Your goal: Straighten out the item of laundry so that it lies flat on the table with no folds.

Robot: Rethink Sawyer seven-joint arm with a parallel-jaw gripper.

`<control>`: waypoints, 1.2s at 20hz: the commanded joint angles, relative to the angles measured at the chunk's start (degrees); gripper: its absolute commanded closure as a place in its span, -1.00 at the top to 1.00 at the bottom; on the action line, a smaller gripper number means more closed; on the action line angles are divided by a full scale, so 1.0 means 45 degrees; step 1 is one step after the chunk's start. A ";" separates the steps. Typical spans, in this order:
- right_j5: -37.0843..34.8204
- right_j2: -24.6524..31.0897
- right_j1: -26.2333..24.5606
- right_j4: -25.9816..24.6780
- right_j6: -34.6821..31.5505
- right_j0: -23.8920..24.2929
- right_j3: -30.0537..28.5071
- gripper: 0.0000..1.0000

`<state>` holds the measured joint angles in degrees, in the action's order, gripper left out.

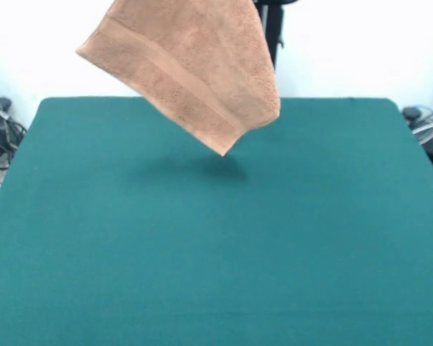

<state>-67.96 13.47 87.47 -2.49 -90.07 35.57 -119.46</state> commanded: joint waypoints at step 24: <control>0.1048 0.0587 -0.1396 -0.0540 0.4333 0.2118 0.0195 -1.00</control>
<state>-67.90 13.50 84.76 -3.01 -84.48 44.22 -117.79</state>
